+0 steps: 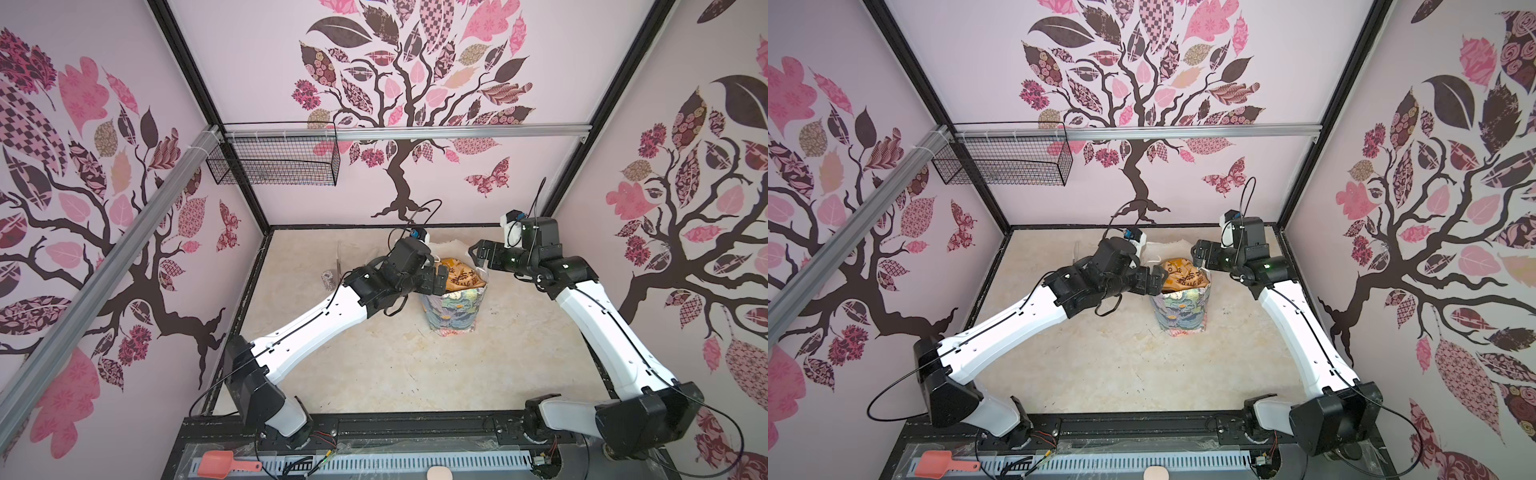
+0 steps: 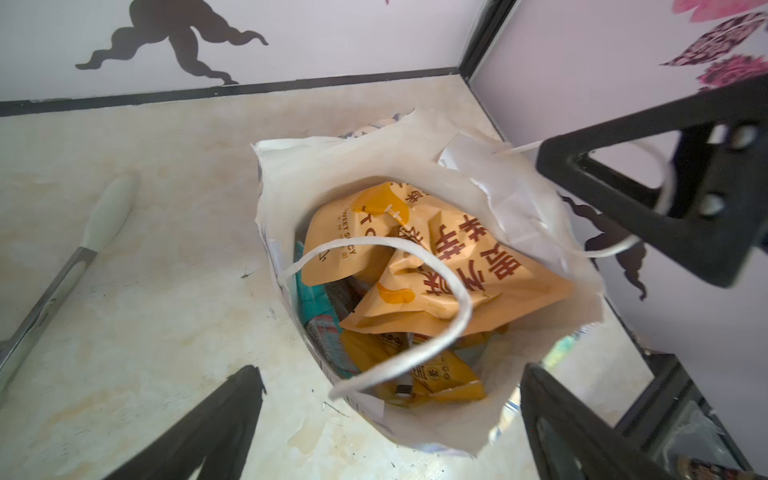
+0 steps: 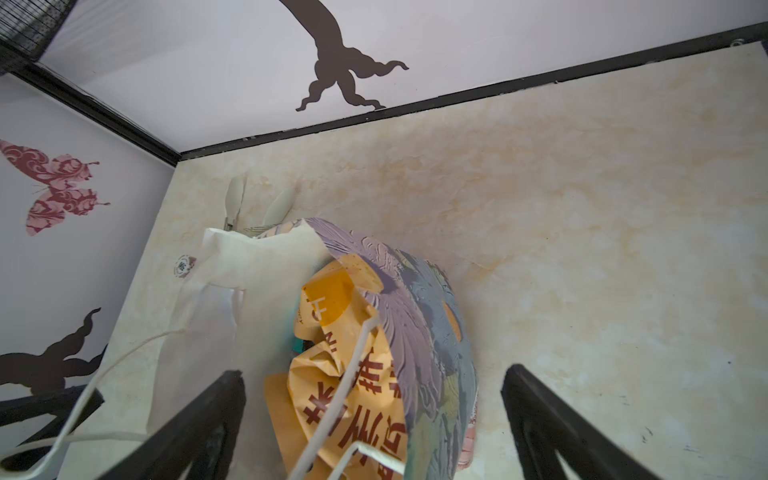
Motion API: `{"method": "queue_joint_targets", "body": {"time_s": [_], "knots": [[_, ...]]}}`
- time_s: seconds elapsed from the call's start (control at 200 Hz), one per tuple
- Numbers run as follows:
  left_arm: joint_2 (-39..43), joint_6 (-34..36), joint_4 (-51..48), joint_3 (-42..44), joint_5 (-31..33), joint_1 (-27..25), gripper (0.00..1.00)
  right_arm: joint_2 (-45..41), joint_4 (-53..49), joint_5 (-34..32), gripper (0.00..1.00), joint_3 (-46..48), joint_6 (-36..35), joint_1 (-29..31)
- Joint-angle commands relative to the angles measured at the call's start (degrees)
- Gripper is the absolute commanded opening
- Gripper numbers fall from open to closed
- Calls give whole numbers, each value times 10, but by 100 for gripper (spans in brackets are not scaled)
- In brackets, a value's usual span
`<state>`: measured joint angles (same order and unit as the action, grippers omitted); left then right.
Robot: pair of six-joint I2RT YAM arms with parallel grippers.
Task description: Take the snacks out of the paper bag
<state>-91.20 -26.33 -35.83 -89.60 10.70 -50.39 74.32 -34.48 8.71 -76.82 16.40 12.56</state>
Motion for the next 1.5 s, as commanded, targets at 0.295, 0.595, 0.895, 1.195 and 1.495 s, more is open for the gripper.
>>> {"method": "queue_joint_targets", "body": {"time_s": [0.295, 0.595, 0.895, 1.195, 1.495], "knots": [[-34, -49, 33, 12, 94, 11, 79, 49, -14, -59, 79, -14, -27, 37], [-13, -119, 117, 84, -107, 96, 34, 51, -8, -21, 35, -17, -28, 39], [-11, -91, 89, 68, -114, 99, 7, 29, 17, 47, 14, 10, -8, 39], [54, -68, 74, 79, -53, 108, 0, -20, 150, 130, 8, 89, 124, 40], [128, -82, 80, 131, -67, 158, 0, -47, 270, 82, 7, 142, 218, 122]]}}
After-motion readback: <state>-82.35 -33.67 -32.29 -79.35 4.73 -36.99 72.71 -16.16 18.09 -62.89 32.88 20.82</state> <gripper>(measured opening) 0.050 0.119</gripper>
